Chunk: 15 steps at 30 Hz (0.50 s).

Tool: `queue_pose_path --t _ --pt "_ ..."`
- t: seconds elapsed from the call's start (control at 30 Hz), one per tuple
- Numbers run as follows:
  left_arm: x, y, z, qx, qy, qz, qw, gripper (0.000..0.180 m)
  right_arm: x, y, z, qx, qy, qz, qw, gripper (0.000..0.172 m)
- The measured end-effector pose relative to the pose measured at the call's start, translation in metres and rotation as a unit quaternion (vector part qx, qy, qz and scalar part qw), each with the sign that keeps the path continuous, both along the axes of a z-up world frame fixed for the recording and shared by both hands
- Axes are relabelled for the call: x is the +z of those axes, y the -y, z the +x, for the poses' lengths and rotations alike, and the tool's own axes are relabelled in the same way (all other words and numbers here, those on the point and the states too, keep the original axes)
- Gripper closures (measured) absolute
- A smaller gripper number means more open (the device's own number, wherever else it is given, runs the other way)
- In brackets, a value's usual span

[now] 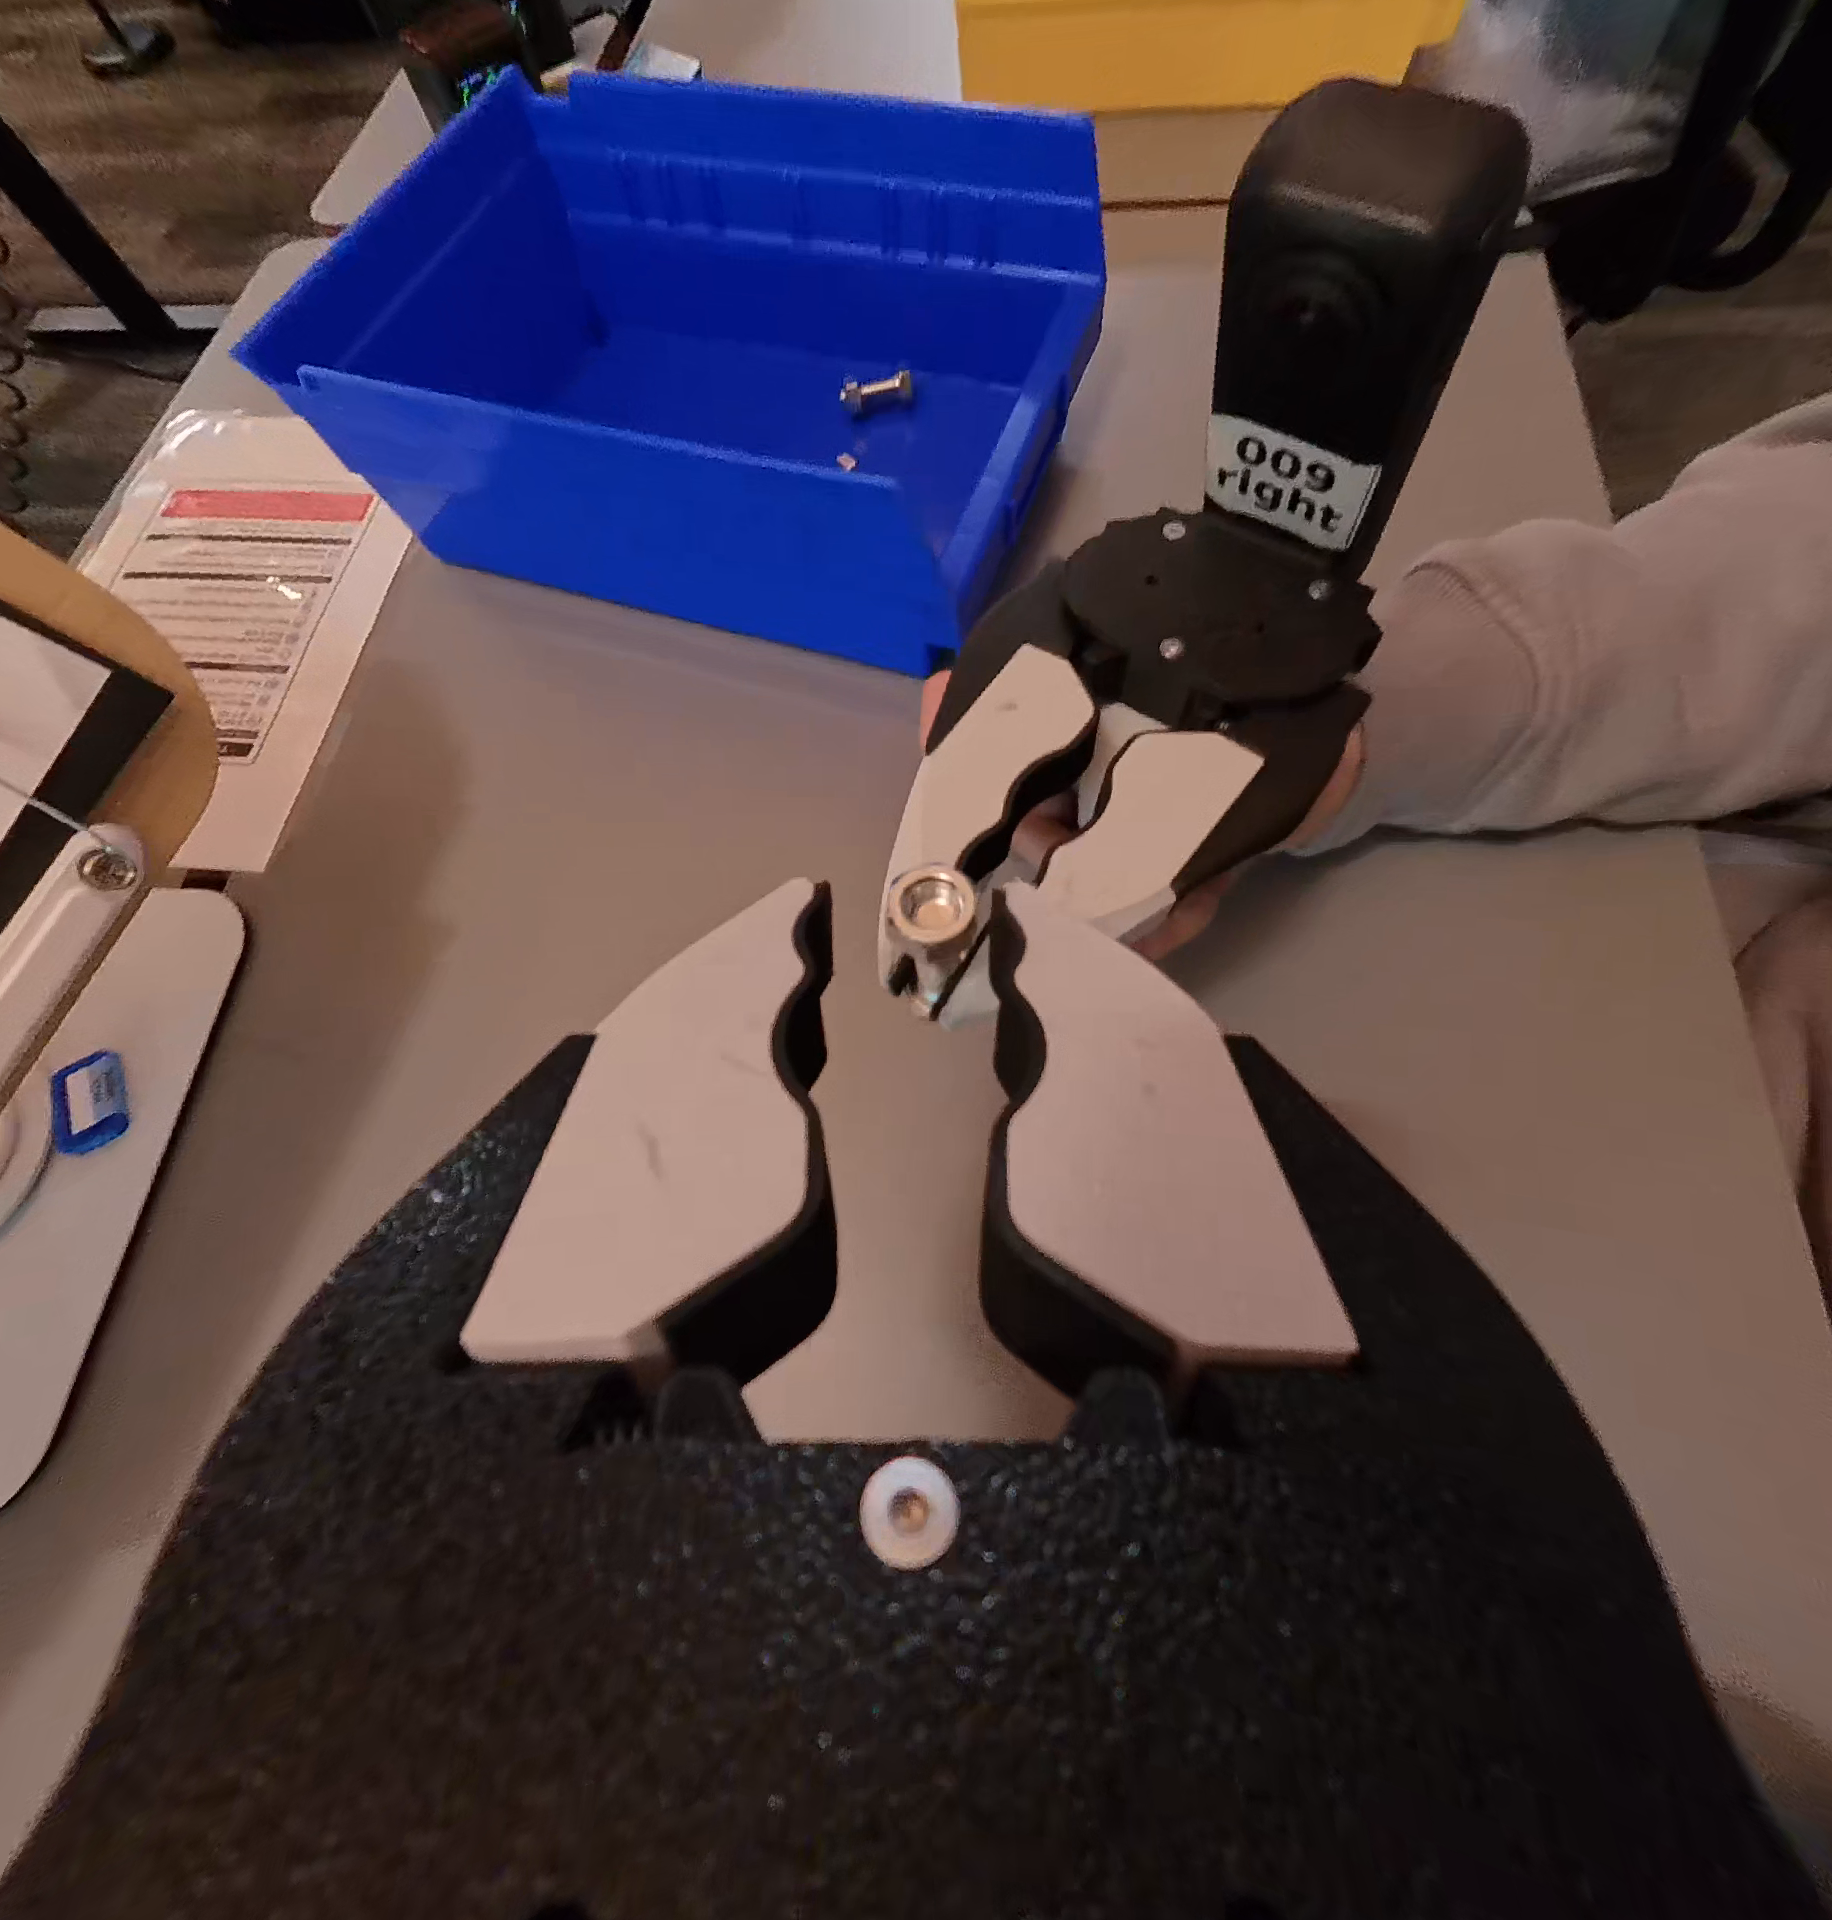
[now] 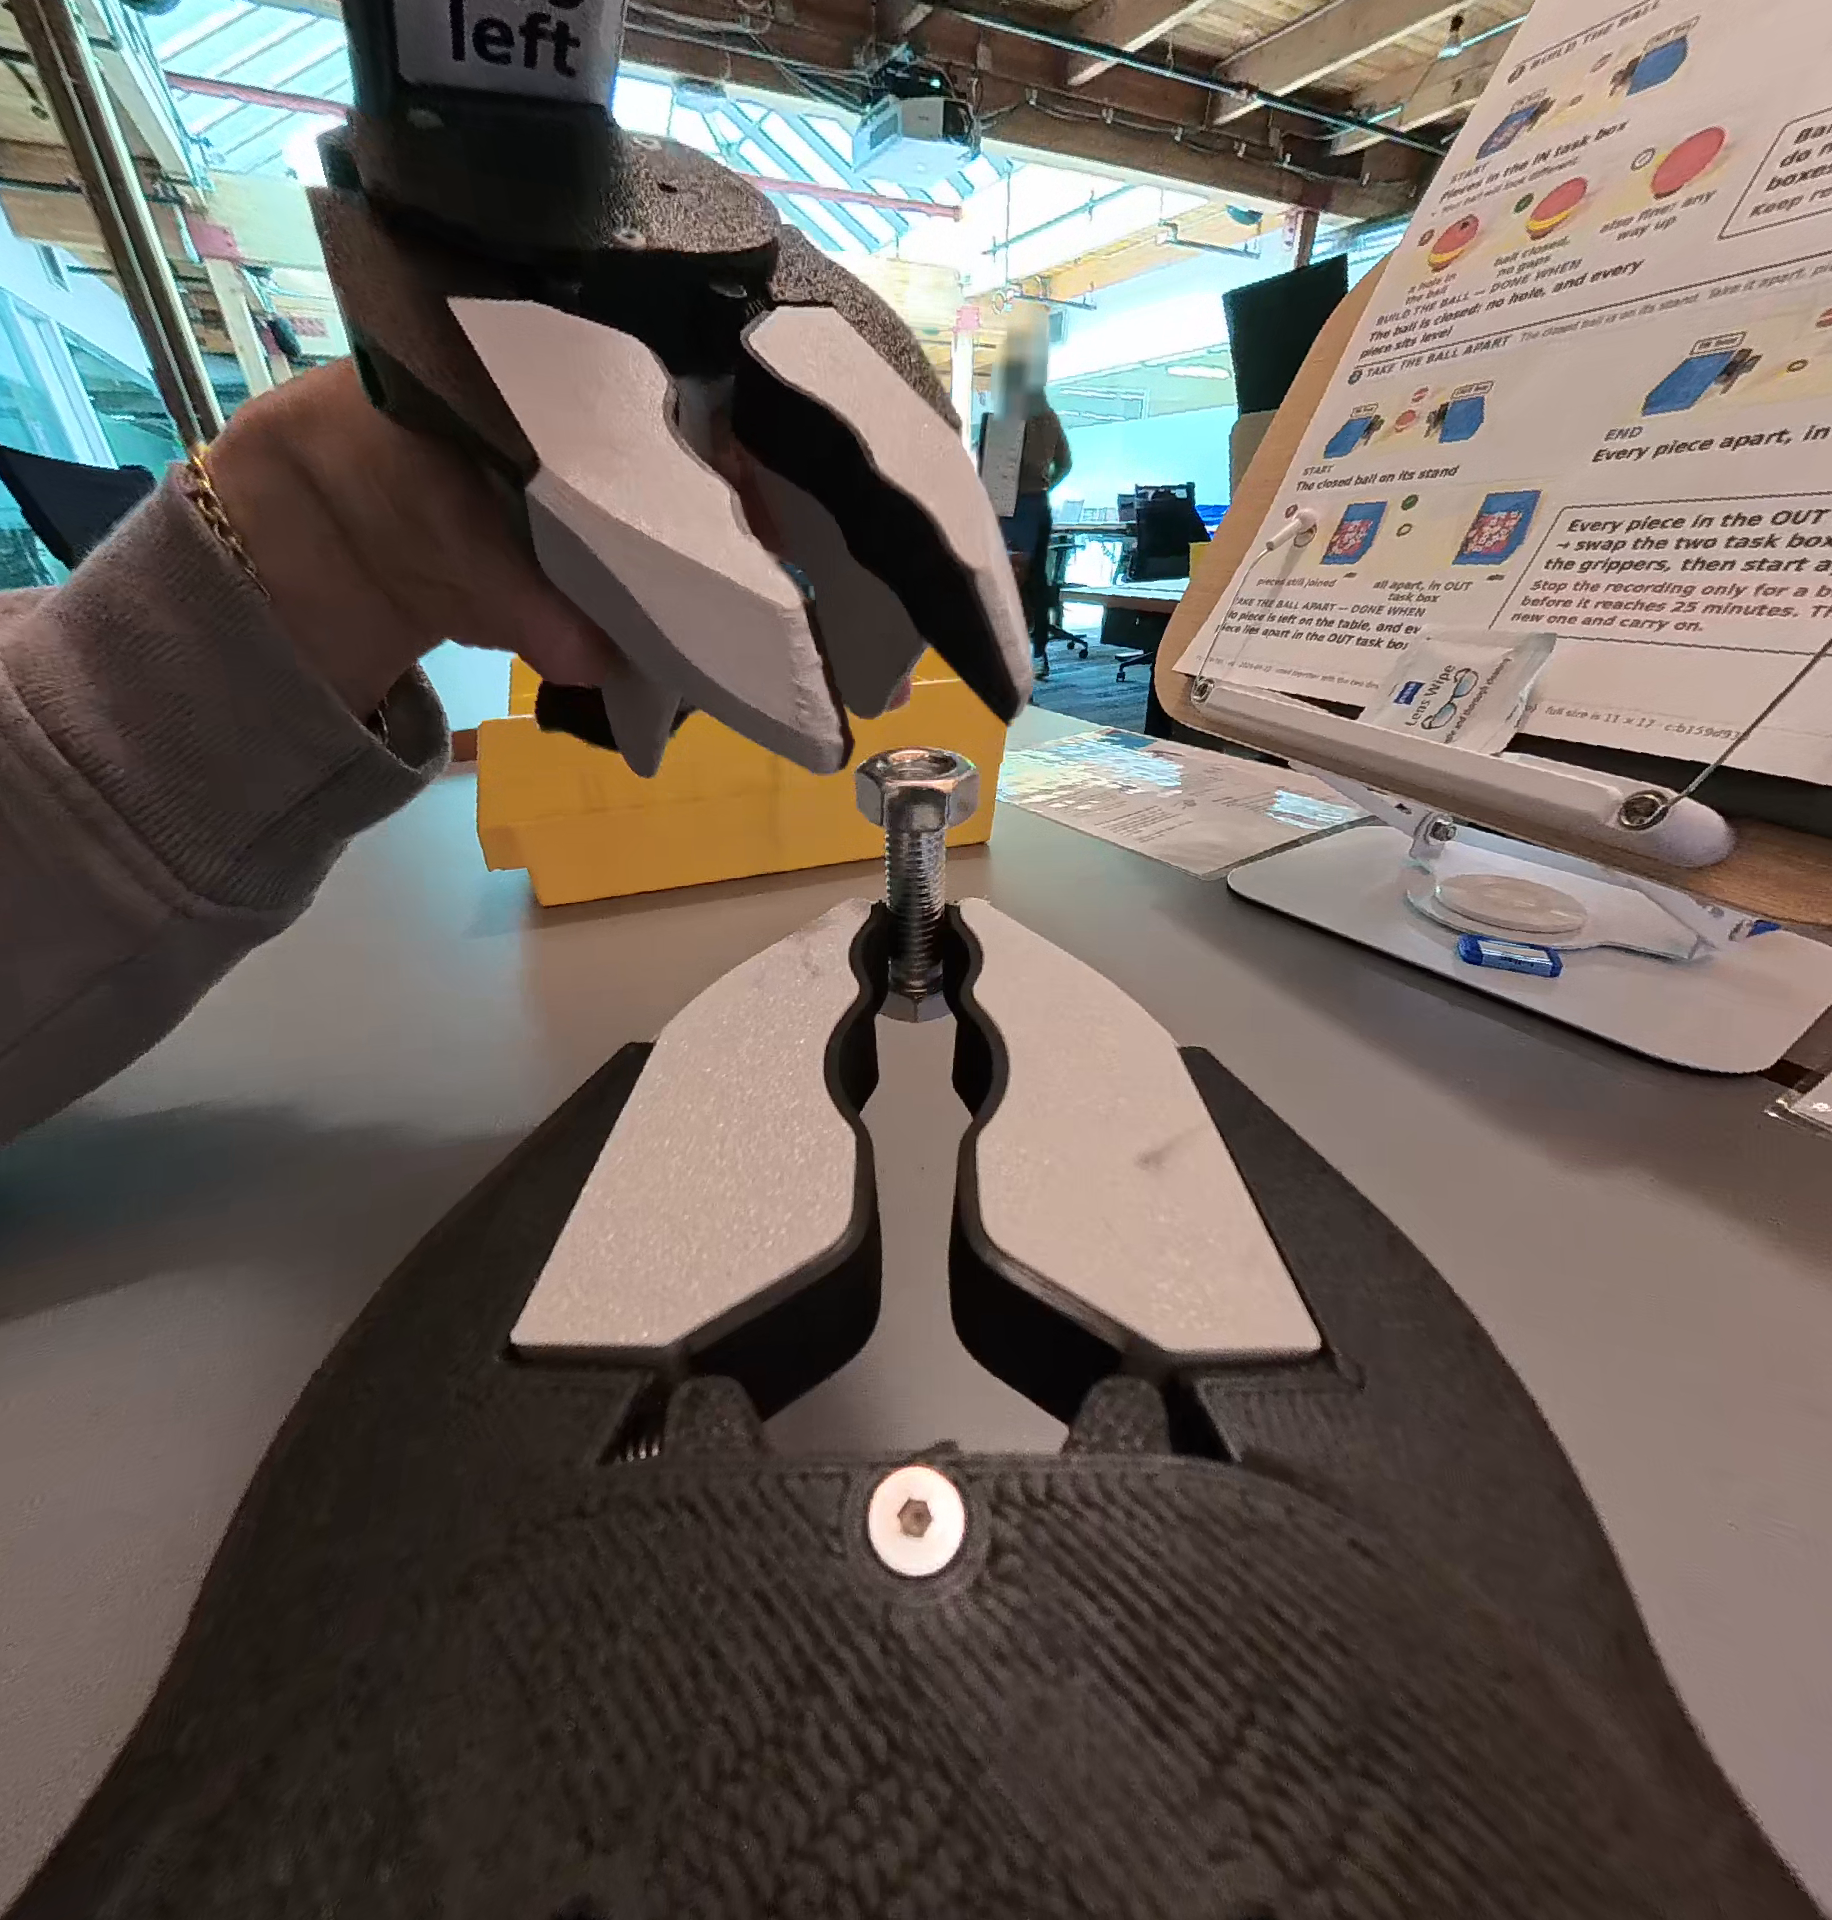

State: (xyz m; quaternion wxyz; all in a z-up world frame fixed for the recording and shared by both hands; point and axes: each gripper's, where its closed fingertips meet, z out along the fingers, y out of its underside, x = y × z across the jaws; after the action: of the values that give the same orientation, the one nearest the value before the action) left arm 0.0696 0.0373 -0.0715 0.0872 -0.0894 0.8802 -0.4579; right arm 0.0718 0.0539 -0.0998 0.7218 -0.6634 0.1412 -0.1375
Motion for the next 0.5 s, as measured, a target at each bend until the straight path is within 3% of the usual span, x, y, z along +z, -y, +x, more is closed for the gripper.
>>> queue_pose_path --t 0.37,0.5 --pt "-0.007 -0.017 0.014 0.042 0.002 0.023 0.999 0.152 0.004 0.005 0.002 0.001 -0.013 0.019 1.0 0.163" --pt "0.004 -0.004 0.006 0.016 -0.01 -0.025 0.999 0.15 0.002 0.003 0.002 0.002 -0.015 0.017 1.0 0.163"
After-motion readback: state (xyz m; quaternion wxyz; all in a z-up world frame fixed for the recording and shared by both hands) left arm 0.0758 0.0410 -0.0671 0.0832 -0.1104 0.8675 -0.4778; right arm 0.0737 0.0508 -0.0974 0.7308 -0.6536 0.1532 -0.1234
